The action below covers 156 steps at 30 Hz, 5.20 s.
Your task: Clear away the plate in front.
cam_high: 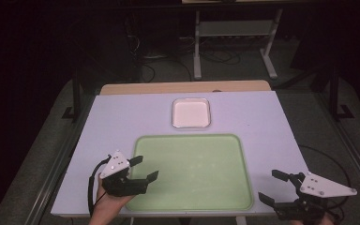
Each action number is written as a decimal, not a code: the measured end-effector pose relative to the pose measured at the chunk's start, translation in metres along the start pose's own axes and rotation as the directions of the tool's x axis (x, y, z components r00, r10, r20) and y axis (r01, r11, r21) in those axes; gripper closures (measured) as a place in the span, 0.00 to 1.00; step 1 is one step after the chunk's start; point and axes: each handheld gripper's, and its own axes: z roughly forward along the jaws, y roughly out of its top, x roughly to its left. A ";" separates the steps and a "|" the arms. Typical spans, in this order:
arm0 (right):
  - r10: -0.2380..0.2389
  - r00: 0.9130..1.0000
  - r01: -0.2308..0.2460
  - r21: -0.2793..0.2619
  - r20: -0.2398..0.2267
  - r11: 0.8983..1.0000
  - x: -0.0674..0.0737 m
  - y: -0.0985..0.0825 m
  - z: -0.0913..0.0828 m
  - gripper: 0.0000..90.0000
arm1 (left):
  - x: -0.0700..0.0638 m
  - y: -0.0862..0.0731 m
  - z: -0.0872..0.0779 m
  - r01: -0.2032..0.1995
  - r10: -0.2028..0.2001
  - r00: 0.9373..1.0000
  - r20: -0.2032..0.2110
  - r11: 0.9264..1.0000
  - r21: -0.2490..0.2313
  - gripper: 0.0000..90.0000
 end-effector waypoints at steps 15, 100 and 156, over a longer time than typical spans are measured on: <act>0.002 1.000 -0.002 -0.011 0.005 1.000 -0.001 0.000 -0.003 0.15 | 0.003 0.021 0.024 -0.013 0.012 0.999 0.035 1.000 0.016 0.25; 0.021 1.000 -0.021 -0.033 0.004 0.999 -0.008 -0.001 -0.008 0.15 | 0.075 0.139 0.162 0.014 -0.011 1.000 -0.023 0.989 0.144 0.24; 0.037 0.999 -0.037 -0.042 -0.006 0.998 -0.009 -0.002 -0.011 0.16 | 0.150 0.100 0.250 0.401 -0.316 0.904 -0.288 0.861 0.314 0.63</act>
